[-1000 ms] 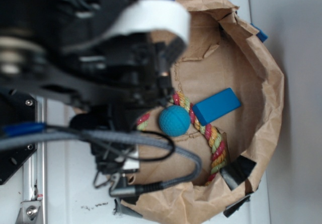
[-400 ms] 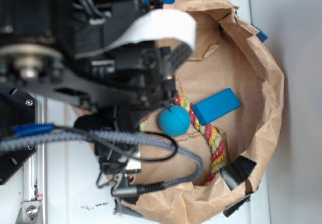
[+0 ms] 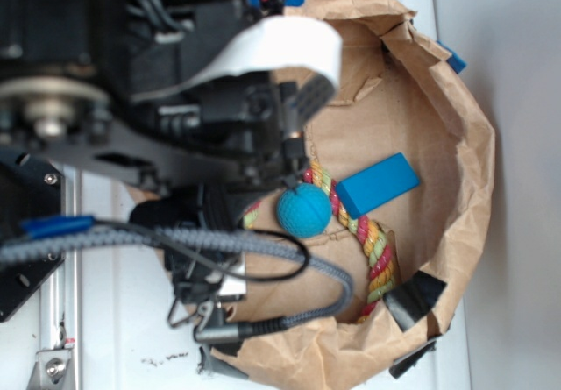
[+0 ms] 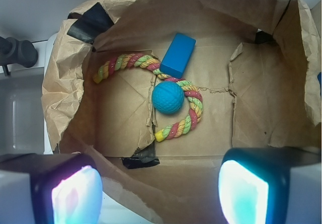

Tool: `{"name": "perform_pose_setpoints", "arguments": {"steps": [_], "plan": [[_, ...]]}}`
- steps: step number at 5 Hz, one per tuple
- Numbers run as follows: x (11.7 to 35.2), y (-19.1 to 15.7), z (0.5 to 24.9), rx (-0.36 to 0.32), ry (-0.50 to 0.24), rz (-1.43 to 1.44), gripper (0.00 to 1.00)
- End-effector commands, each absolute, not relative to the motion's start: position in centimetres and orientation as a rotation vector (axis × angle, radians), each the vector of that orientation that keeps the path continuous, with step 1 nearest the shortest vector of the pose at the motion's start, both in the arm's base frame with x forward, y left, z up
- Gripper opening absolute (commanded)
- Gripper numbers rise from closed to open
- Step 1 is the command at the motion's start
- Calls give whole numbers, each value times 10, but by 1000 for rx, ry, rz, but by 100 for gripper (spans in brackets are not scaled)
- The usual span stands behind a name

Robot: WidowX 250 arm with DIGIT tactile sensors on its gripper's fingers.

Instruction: Grab the blue ball.

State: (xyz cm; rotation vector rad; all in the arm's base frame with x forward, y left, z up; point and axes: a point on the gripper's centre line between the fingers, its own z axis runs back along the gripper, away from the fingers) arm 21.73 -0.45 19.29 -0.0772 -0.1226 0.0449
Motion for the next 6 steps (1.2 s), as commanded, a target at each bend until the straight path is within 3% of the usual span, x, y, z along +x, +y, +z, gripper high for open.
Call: {"name": "perform_pose_setpoints", "arguments": {"steps": [1, 3, 5, 6], "plan": [[246, -4, 148, -27, -136, 55, 100], [254, -4, 127, -42, -110, -3, 100], [241, -12, 112, -13, -112, -53, 100], [247, -6, 101, 55, -95, 18, 100]]}}
